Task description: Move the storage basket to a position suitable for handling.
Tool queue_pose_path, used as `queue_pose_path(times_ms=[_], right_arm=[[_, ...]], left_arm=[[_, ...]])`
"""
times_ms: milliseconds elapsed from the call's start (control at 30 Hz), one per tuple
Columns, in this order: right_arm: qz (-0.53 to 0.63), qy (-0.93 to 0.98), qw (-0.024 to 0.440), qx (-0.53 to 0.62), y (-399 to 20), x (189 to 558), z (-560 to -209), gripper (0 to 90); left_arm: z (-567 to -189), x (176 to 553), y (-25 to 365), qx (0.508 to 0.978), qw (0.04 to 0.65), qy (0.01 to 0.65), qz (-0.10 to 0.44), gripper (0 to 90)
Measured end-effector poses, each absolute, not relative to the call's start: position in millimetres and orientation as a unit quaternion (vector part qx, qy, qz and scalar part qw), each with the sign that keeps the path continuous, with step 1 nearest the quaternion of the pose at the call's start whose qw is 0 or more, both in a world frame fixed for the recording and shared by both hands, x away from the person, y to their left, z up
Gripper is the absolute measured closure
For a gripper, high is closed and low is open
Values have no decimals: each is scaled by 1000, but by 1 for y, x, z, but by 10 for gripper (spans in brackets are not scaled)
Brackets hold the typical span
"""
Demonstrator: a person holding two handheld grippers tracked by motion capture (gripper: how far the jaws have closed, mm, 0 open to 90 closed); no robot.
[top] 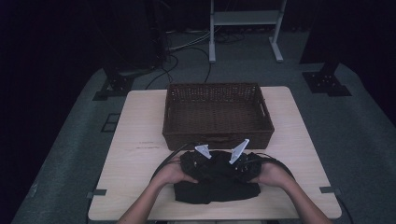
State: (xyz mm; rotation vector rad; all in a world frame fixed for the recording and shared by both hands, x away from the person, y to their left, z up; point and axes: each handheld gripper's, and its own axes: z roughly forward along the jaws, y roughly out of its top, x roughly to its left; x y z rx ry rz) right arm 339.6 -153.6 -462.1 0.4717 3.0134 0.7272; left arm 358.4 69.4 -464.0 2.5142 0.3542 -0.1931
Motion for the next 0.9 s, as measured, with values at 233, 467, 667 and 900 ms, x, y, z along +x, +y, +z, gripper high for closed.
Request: queue_pose_path(times_ms=[233, 467, 667, 900], right_arm=[[250, 957, 8, 147, -158, 338, -461, 695], [258, 956, 20, 136, -160, 334, -455, 707], [266, 955, 29, 128, -165, 328, -444, 710], [279, 951, 39, 127, -170, 322, -431, 711]], left_arm=[[-462, 352, 72, 943, 306, 126, -40, 665], [-458, 349, 73, 942, 313, 120, -34, 702], [-450, 347, 70, 944, 310, 110, -34, 713], [-435, 344, 67, 947, 306, 98, -21, 715]])
